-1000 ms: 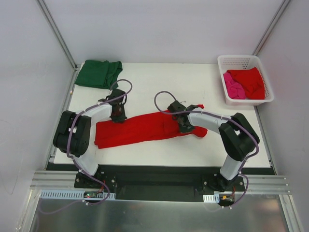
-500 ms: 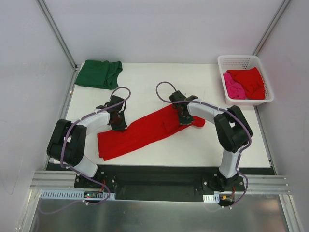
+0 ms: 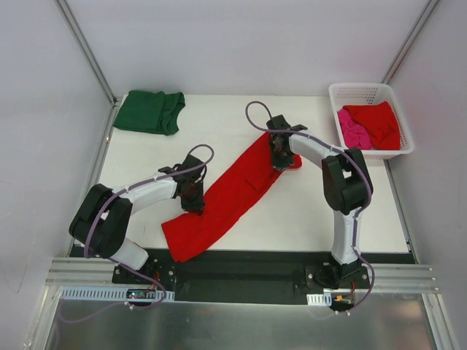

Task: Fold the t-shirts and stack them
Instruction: Fold the tshirt

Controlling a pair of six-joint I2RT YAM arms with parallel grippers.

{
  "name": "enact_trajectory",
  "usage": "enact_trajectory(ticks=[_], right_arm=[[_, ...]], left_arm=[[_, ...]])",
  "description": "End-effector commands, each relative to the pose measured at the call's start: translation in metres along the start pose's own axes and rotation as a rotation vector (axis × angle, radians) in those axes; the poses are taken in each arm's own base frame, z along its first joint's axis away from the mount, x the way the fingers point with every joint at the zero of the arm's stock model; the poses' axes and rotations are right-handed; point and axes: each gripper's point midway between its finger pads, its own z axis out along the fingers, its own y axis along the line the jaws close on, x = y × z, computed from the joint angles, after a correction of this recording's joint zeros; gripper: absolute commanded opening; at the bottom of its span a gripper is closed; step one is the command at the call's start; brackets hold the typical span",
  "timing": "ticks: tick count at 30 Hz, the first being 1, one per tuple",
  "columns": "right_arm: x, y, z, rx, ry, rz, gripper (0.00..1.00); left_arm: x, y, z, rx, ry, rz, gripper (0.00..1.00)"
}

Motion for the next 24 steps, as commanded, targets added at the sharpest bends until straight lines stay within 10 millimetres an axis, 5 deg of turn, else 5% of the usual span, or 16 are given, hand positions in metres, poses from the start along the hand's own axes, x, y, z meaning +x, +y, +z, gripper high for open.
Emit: enact_trajectory(ticks=[1,10,15,19,21,23,24], right_arm=[[-0.024,0.017,-0.002,-0.106,0.002,-0.065,0.01],[-0.066,0.025,0.008,-0.225,-0.022,-0.049,0.01],[-0.100,0.016,0.001,-0.237,-0.072,-0.034,0.01],[-0.104,0.000,-0.006,-0.185,-0.093,-0.024,0.01],[-0.111,-0.006,-0.031,-0.159,-0.171,-0.020,0.01],[-0.097,-0.012,-0.036,-0.126,-0.179,-0.021,0.01],[-0.101,-0.017,-0.061,-0.116,-0.233,-0.016,0.01]], left_arm=[[0.019,-0.011,-0.009,0.036,0.045,-0.026,0.00],[0.039,-0.038,-0.017,0.094,0.067,0.010,0.00],[0.053,-0.062,-0.024,0.127,0.075,0.048,0.00],[0.061,-0.084,-0.034,0.151,0.033,0.137,0.00],[0.048,-0.088,-0.047,0.163,-0.041,0.153,0.01],[0.034,-0.091,-0.062,0.164,-0.116,0.178,0.18],[0.020,-0.090,-0.073,0.153,-0.193,0.185,0.23]])
